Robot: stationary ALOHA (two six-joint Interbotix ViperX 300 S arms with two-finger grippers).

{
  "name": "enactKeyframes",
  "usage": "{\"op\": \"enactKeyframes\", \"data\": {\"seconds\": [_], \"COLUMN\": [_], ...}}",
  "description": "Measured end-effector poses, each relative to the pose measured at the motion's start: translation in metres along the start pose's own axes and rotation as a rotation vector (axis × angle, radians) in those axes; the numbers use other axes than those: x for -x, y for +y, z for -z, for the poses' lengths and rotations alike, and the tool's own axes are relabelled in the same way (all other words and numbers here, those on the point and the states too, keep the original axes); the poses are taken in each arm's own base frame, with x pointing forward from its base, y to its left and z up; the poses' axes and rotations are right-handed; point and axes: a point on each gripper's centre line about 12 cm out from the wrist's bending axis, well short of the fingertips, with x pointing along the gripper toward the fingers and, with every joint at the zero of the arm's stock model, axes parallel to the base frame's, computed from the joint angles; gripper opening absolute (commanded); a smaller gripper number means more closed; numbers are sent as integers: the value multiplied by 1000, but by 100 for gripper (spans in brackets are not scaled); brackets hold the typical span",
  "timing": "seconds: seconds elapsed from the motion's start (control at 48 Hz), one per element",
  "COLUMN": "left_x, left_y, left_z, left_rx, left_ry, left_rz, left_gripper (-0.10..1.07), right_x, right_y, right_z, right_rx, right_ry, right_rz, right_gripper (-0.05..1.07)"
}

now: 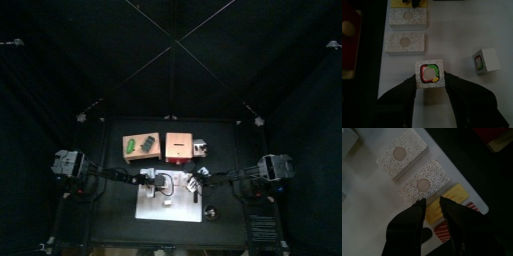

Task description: Place third piece to top left

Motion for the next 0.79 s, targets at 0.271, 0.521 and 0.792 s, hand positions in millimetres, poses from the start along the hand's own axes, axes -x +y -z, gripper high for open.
{"op": "enactKeyframes", "data": {"seconds": [0.271,0.521,0.792], "left_x": [9,38,63], "left_y": [-7,-34,-55], "left_z": [3,17,46], "left_rx": [-12,-67,-60], "left_ry": [-4,-14,14], "left_rz": [26,99,164], "left_gripper": [74,74,74], "right_x": [1,1,3], "right_y": [1,2,5], "right_z": [-2,-3,-8], "right_rx": [-3,-2,-8], "right_ry": [-5,-7,-18], "right_rz": [-5,-7,-15], "right_gripper": [70,70,70]}}
